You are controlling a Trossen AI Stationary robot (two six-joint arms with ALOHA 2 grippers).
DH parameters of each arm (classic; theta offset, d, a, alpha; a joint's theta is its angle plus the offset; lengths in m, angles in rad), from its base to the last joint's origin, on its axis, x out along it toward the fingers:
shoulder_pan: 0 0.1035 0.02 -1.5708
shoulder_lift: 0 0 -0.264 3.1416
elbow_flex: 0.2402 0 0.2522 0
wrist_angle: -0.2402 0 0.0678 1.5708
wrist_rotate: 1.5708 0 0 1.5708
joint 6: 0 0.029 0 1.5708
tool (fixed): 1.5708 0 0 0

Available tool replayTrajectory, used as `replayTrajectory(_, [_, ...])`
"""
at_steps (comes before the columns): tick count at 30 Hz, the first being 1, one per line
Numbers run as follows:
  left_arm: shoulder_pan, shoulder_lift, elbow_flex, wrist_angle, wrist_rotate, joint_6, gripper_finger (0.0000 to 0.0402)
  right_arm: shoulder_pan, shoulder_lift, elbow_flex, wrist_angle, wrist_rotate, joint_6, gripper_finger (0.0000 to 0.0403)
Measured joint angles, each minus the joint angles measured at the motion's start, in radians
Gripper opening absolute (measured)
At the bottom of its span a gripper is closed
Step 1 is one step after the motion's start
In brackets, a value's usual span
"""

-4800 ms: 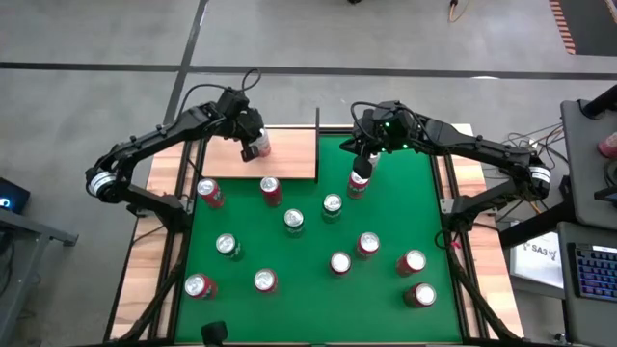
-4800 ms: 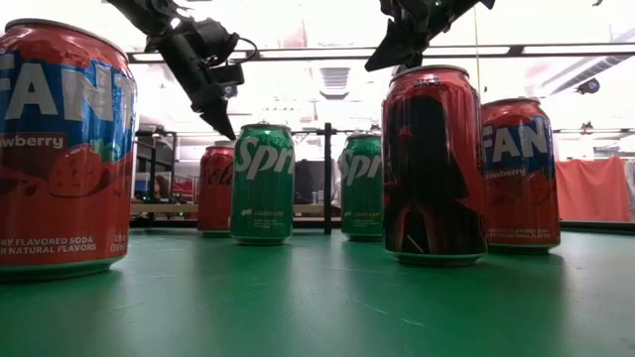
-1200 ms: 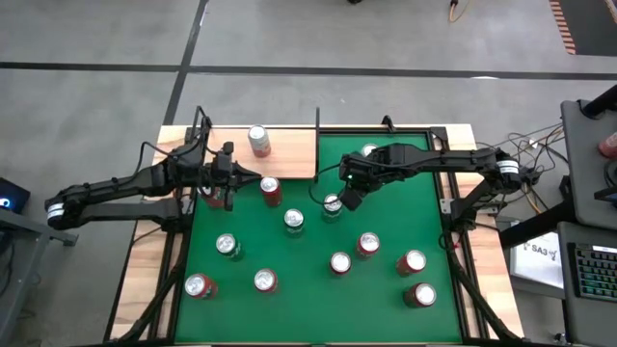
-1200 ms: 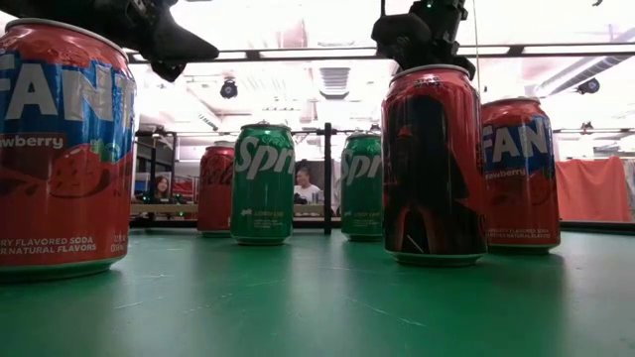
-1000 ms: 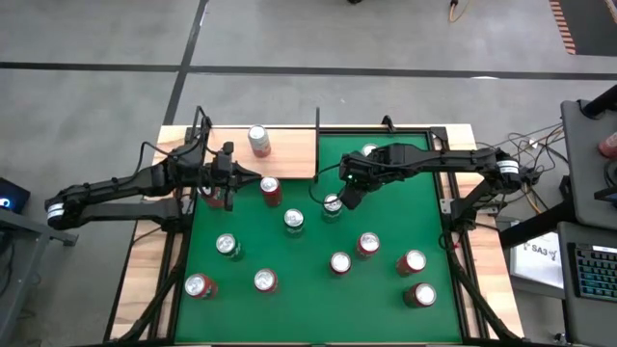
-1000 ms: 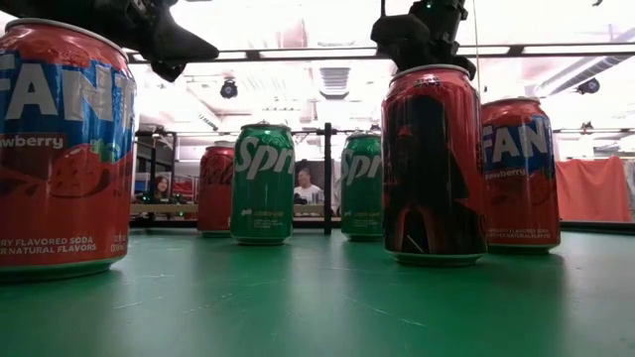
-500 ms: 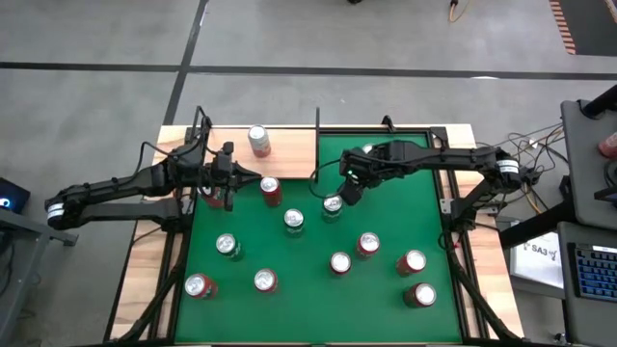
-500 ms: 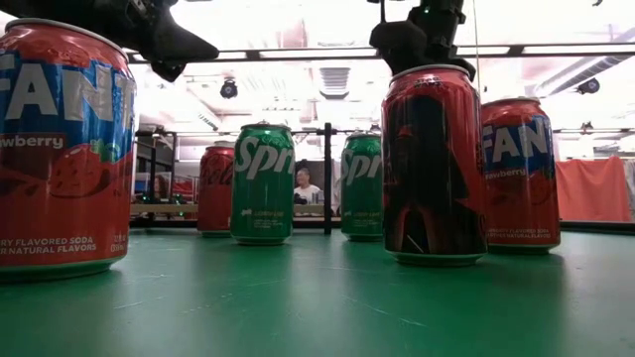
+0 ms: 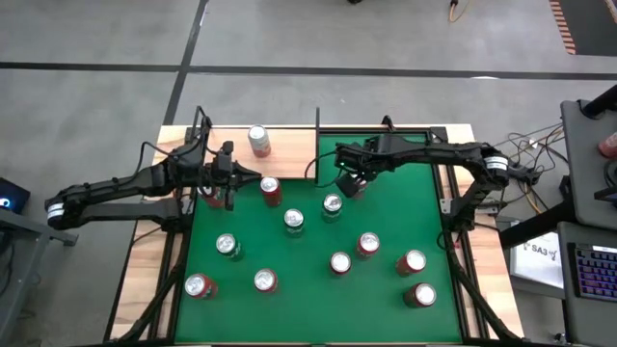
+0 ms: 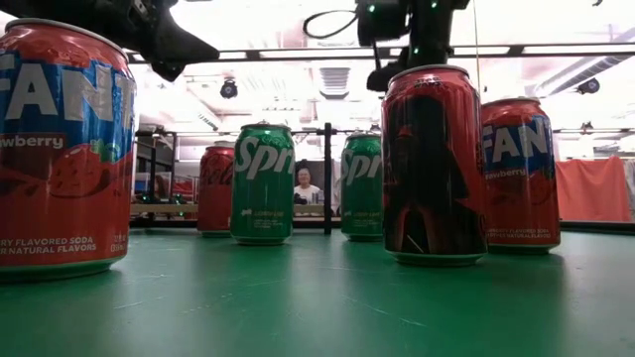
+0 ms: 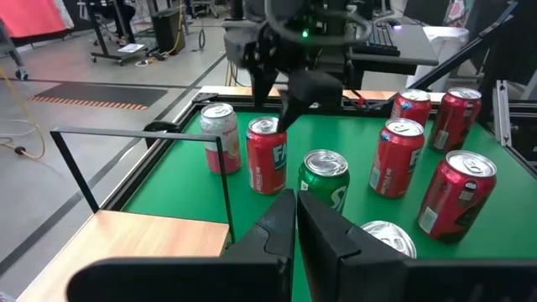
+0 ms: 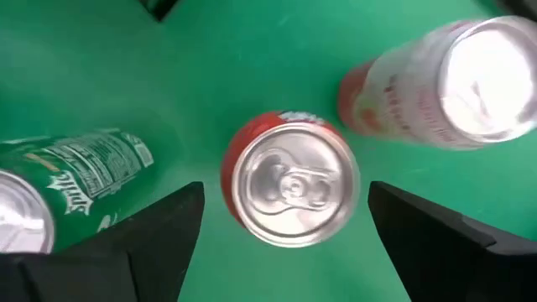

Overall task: Place canned beverage on shelf
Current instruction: Put the red soda can on the shelf

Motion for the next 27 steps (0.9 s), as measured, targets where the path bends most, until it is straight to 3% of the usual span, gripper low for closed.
replayTrajectory(11, [0.0, 0.002, 0.0, 0.0, 0.0, 0.0, 0.0, -0.005, 0.107, 0.002, -0.002, -0.007, -0.005, 0.0327])
replayTrajectory(15, [0.0, 0.004, 0.0, 0.001, 0.0, 0.0, 0.0, -0.005, 0.104, 0.002, 0.0, -0.001, -0.002, 0.0322])
replayTrajectory(20, [0.0, 0.008, 0.0, 0.001, -0.001, 0.0, 0.0, -0.005, 0.09, -0.001, -0.001, 0.0, 0.014, 0.0282])
replayTrajectory(27, [0.0, 0.014, 0.0, 0.001, 0.0, -0.005, 0.0, -0.005, 0.077, -0.002, -0.007, -0.003, 0.017, 0.0282])
